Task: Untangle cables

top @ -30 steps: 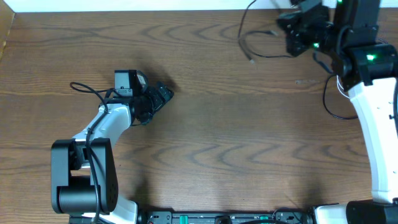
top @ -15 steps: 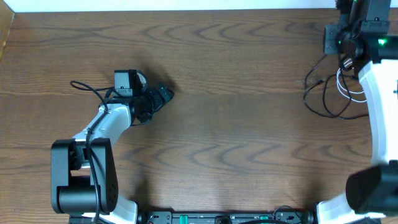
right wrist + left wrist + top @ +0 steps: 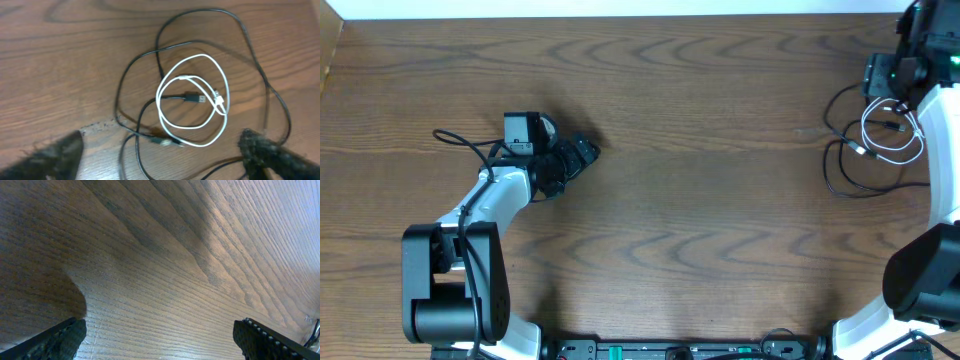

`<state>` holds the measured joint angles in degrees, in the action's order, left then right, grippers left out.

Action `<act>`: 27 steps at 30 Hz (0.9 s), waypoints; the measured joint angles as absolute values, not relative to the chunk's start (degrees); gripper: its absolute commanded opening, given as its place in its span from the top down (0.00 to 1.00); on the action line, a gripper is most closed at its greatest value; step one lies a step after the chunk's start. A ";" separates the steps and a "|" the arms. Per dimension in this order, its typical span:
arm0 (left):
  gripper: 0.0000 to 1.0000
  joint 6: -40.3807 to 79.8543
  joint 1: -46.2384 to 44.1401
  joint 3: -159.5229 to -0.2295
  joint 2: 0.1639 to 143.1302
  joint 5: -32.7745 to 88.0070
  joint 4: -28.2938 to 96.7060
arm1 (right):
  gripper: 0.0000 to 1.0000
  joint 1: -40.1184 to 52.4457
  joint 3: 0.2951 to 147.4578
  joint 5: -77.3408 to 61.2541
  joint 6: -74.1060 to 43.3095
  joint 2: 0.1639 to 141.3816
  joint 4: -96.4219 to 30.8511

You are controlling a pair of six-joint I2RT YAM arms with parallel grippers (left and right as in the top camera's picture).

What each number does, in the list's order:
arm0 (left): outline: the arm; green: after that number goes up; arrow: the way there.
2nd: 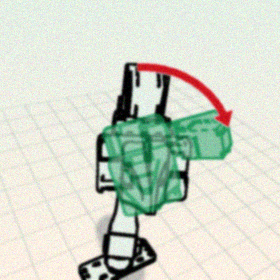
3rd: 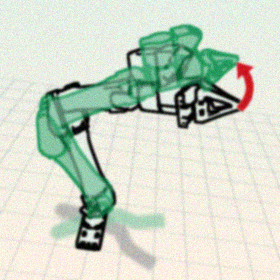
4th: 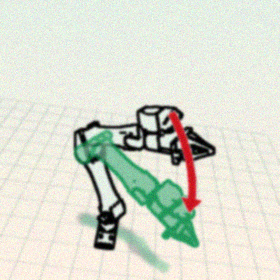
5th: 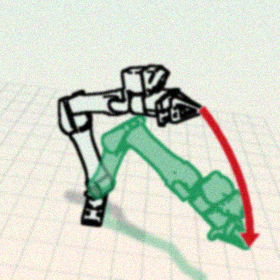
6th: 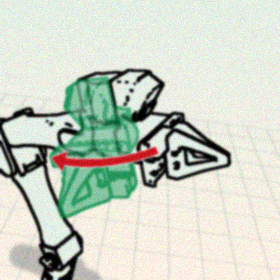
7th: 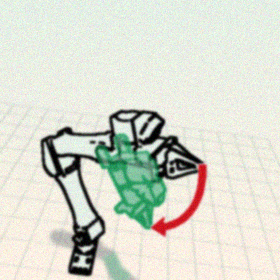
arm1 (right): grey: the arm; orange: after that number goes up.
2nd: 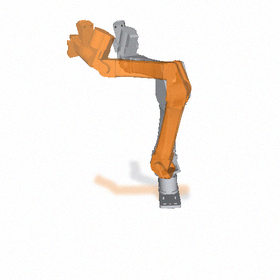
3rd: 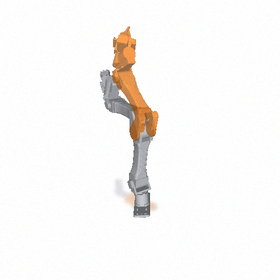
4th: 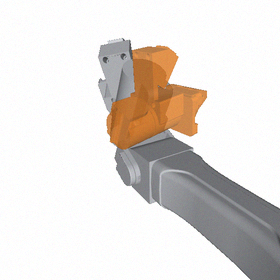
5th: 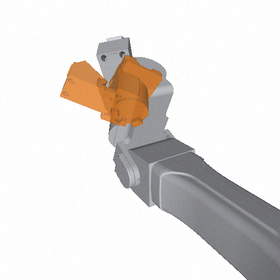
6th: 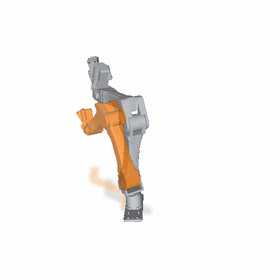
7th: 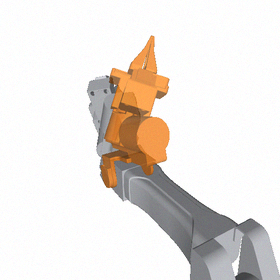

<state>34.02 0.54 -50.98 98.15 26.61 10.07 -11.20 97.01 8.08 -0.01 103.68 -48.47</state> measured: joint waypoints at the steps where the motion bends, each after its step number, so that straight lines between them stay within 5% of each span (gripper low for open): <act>1: 0.01 34.00 0.54 -50.98 98.15 26.61 10.04 | 0.01 -11.42 97.01 7.18 0.01 103.68 -48.51; 27: 0.01 34.02 0.54 -50.98 98.15 26.61 10.04 | 0.01 -7.86 96.95 -9.26 -0.03 103.68 -48.69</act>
